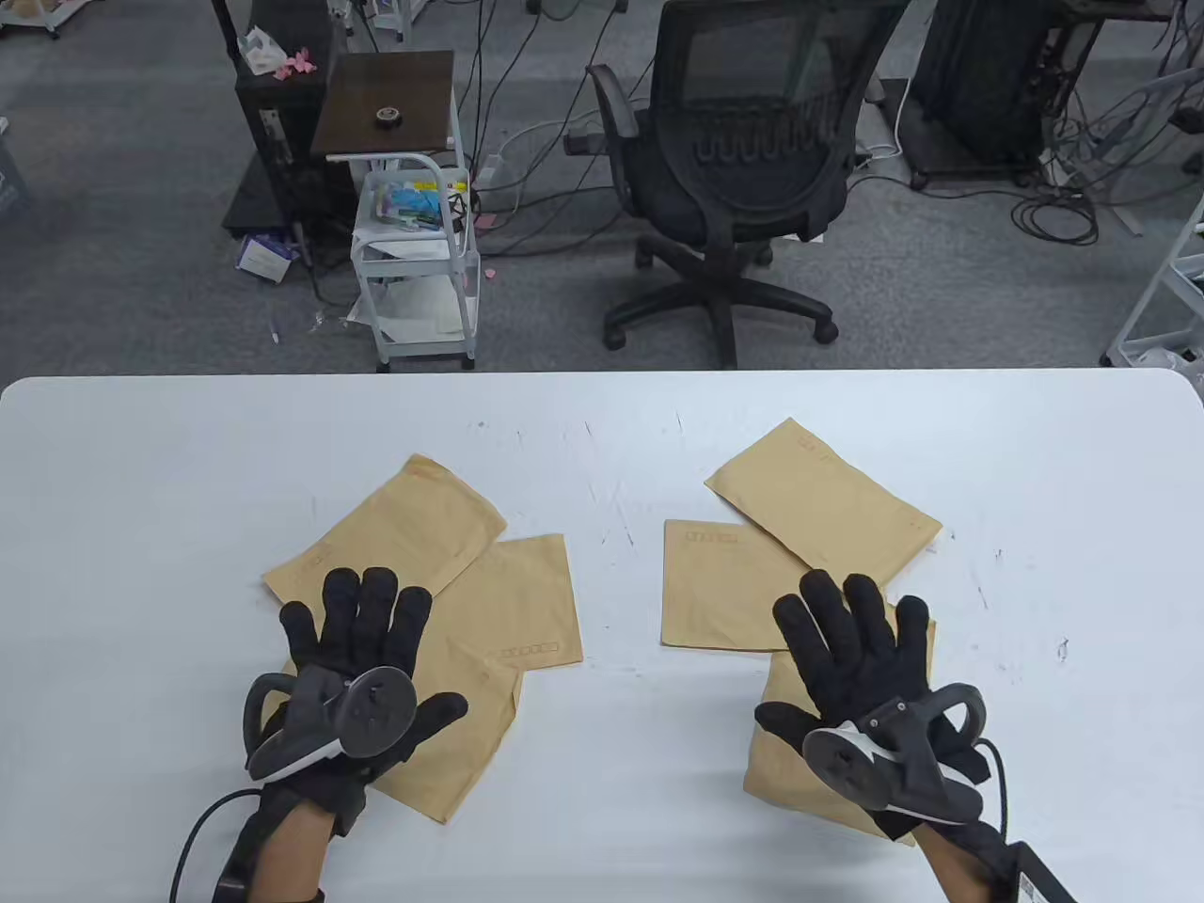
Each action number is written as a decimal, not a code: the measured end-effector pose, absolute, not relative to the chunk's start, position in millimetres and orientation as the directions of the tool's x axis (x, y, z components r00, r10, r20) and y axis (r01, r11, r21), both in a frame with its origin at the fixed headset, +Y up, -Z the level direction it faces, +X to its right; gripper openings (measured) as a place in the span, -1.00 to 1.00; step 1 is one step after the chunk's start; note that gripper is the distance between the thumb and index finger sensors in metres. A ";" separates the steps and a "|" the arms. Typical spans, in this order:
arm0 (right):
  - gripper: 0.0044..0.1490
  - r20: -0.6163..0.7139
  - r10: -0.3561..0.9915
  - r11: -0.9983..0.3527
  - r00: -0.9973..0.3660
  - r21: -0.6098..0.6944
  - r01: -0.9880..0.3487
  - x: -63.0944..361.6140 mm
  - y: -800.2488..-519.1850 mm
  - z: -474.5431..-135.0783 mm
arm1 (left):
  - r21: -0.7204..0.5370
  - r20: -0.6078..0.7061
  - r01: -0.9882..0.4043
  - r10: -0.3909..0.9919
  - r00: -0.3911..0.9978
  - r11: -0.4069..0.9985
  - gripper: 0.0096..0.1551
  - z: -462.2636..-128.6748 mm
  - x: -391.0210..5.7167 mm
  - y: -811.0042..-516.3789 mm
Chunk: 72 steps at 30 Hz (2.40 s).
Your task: Push scattered envelopes inward from both sides into a neat stack
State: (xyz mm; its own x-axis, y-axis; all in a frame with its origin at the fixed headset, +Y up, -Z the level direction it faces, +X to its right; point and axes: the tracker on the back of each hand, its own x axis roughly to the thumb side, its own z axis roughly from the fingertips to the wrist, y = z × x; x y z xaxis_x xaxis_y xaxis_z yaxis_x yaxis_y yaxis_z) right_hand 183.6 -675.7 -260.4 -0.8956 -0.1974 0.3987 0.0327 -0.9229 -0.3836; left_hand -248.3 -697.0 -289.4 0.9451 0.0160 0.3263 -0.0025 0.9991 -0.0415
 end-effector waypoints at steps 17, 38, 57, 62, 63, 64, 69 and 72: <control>0.17 0.372 -0.255 -0.936 -0.892 -0.326 0.131 183.7 -684.7 -267.2 | -0.146 0.267 0.034 0.007 0.964 0.989 0.20 -301.9 -260.6 -715.4; 0.37 0.212 -0.117 -0.859 -0.970 0.468 0.205 268.7 -773.7 -370.4 | -0.503 0.077 -0.098 0.157 0.985 0.859 0.24 -369.0 -316.9 -793.6; 0.21 0.525 -0.119 -0.945 -0.843 0.201 0.258 153.1 -724.6 -340.0 | -0.552 0.072 -0.001 0.049 0.996 0.834 0.32 -424.0 -285.7 -755.7; 0.23 0.740 -0.150 -0.900 -0.656 0.172 0.400 47.6 -732.2 -319.0 | -0.631 0.084 0.091 -0.049 0.995 0.770 0.28 -439.4 -277.5 -785.4; 0.24 0.760 -0.186 -0.881 -0.623 0.151 0.448 30.4 -733.7 -318.9 | -0.623 0.088 0.082 -0.035 0.996 0.778 0.26 -438.1 -276.5 -787.4; 0.24 0.763 -0.230 -0.870 -0.603 0.116 0.479 19.7 -735.1 -320.6 | -0.565 0.080 0.044 0.002 0.997 0.824 0.26 -434.5 -275.0 -786.3; 0.29 0.703 -0.275 -0.856 -0.656 0.131 0.500 40.3 -734.7 -351.2 | -0.524 0.146 0.106 -0.034 0.989 0.845 0.19 -422.2 -277.2 -773.0; 0.36 0.578 -0.230 -0.861 -0.783 0.254 0.440 96.2 -728.3 -375.9 | -0.647 0.070 0.011 0.046 0.996 0.762 0.27 -418.0 -295.2 -771.9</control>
